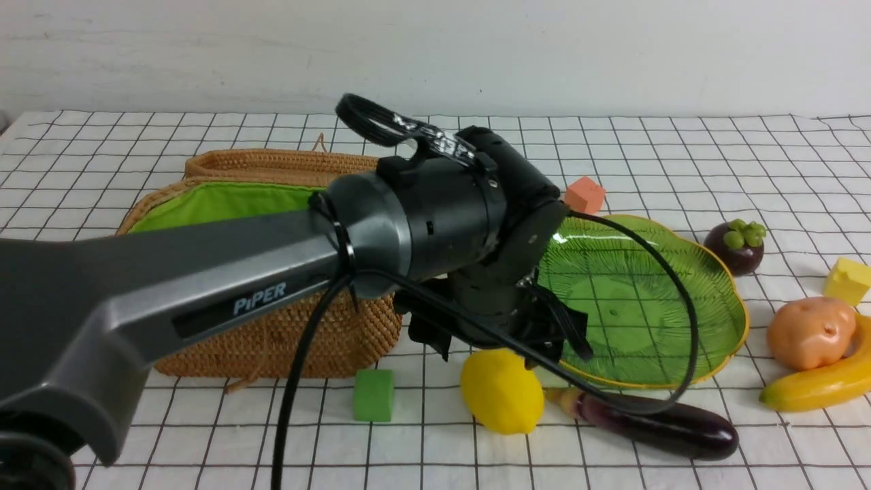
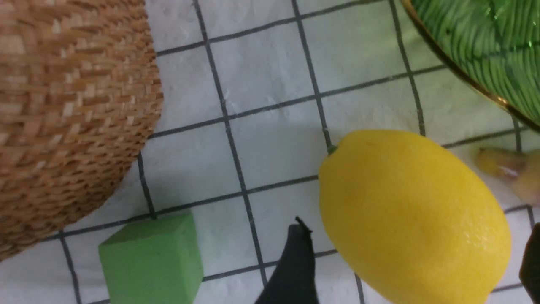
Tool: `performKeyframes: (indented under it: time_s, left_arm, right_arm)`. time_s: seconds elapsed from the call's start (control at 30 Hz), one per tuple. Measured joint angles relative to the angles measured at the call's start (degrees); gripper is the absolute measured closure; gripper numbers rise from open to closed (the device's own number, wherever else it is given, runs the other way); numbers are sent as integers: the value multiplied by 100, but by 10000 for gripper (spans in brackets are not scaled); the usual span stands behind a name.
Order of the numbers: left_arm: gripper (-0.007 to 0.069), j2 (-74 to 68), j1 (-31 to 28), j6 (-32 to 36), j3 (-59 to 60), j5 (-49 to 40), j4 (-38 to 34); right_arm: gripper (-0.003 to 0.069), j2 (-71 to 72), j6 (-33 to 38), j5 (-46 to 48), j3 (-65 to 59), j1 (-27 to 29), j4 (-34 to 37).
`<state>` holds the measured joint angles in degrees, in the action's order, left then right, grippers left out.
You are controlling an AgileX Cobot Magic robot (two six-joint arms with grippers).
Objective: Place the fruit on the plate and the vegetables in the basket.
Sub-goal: Grab a lemon with your left arm and place it on the plate on the right
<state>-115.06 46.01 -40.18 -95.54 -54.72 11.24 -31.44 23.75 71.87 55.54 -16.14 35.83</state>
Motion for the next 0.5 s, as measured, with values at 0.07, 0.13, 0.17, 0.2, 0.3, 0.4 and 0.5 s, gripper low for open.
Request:
performKeyframes:
  time_s: [0.07,0.13,0.17,0.2,0.3,0.4,0.5]
  left_arm:
    - [-14,-58,-75,-23,0,37,-180]
    - [-11,-143,-90,-35,0,42,-295]
    - [-10,-176,-90,-42,0,47,-344]
    - [-9,-218,-90,-42,0,45,-413]
    - [-10,-269,-84,-42,0,103,-604]
    - [-10,-269,-84,-42,0,108,-617]
    - [-10,-269,-84,-42,0,144,-617]
  right_arm:
    - [437,0,66,0,0,0,35]
    - [437,0,111,0,0,0,88]
    - [437,0,116,0,0,0,111]
    - [435,0,129,0,0,0,129]
    - [434,0,129,0,0,0,134]
    - [434,0,129,0,0,0,141]
    - [434,0,129,0,0,0,143]
